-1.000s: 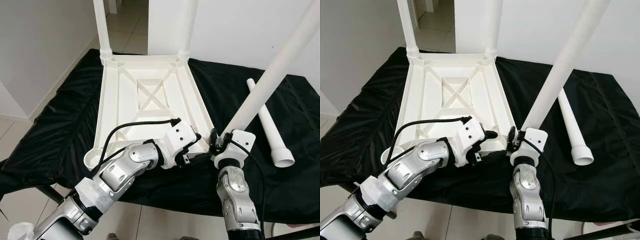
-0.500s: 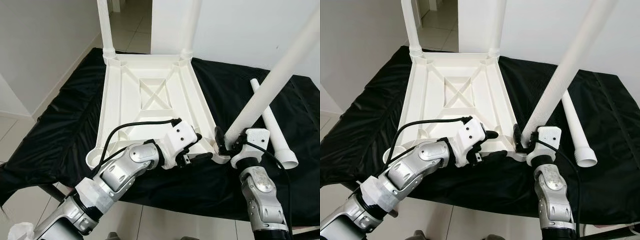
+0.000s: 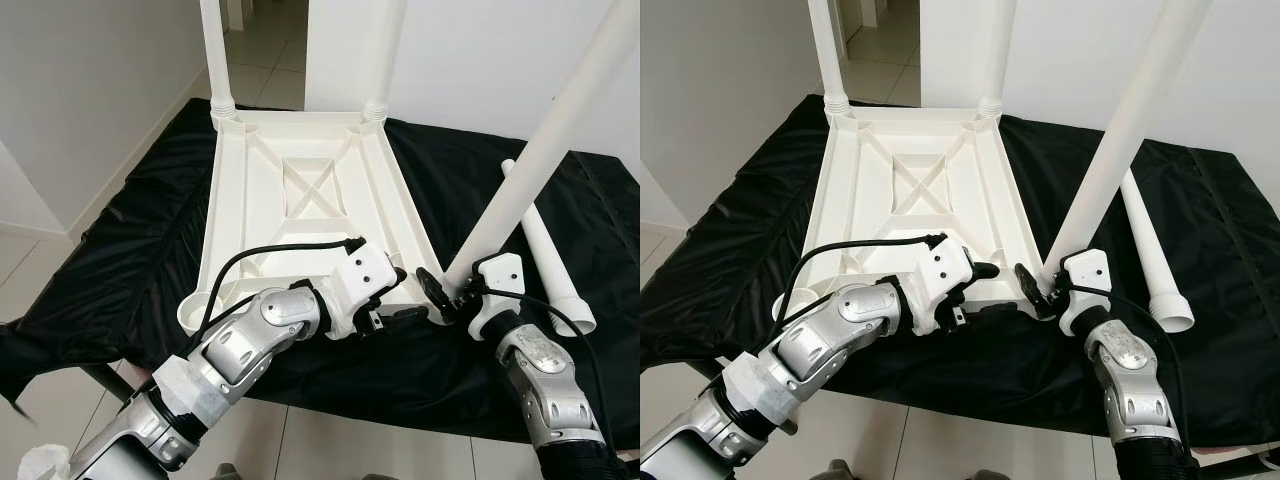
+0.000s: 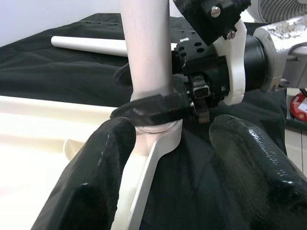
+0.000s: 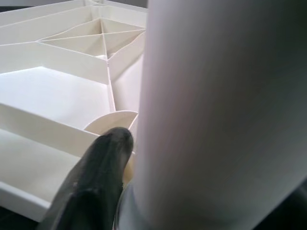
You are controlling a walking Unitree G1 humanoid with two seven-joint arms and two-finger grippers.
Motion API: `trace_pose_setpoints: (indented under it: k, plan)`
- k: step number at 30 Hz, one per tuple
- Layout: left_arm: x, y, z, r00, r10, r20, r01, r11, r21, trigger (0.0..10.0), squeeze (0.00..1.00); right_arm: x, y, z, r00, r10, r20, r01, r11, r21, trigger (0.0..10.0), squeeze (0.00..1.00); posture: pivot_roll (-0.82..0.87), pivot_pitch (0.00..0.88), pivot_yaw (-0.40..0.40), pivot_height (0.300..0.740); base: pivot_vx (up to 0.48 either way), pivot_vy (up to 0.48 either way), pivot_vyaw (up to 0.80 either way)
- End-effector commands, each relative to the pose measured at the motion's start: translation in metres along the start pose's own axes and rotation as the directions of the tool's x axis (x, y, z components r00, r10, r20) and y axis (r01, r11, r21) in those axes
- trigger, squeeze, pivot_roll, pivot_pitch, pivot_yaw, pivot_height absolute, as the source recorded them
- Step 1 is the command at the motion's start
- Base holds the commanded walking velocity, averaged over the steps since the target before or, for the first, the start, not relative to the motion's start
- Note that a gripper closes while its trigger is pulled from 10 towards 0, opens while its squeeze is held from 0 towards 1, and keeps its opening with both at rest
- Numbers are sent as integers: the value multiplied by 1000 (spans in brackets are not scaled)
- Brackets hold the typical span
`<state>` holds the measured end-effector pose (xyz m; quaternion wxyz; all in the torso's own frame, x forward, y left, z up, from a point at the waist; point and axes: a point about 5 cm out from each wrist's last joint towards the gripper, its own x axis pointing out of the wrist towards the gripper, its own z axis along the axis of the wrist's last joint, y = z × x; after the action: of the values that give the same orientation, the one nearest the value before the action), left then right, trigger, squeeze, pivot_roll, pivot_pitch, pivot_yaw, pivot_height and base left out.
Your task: Building children table
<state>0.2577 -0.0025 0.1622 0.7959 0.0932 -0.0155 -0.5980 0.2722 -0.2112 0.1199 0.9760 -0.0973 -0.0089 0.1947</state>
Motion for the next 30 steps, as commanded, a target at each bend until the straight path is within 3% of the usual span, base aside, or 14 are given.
trace_pose_setpoints:
  k: [1,6,7,9,10,15,25,29,30]
  plan:
    - [0,-10,3,981,-195,-4,195,981,17,10000,0,-1,3,-8,998,58,-35,-57,998,13,0,0,4,0,-26,740,0,0,0]
    - [-1,-10,3,981,-196,-4,196,981,17,10000,0,-4,1,-13,997,62,-46,-60,997,45,0,0,5,0,-28,740,0,0,0]
    - [-1,-11,3,981,-196,-4,196,981,16,10000,0,-6,1,-15,997,56,-52,-53,997,60,745,0,5,0,-28,740,0,0,0]
    - [-1,-11,3,981,-196,-4,196,981,16,10000,0,-6,1,-15,997,56,-52,-53,997,60,745,0,5,0,-28,740,0,0,0]
    - [-1,-11,3,981,-196,-5,196,980,15,10000,0,-7,1,-17,998,39,-57,-34,996,86,10000,0,4,0,-27,740,0,0,0]
    - [-2,-11,3,980,-198,-6,199,980,13,10000,0,-8,4,-24,997,-8,-71,18,989,149,10000,0,0,0,-25,740,0,0,0]
    - [-2,-11,2,981,-193,-7,193,981,3,10000,0,-3,9,-28,969,-215,-123,232,962,142,10000,0,1,0,-27,740,0,0,0]
    - [-3,-10,1,982,-188,-9,188,982,4,10000,0,1,12,-25,927,-342,-152,365,917,162,10000,0,1,0,-33,740,0,0,0]
    - [-3,-10,1,982,-187,-9,187,982,3,10000,0,2,13,-25,901,-398,-172,426,886,185,10000,0,0,0,-35,740,0,0,0]
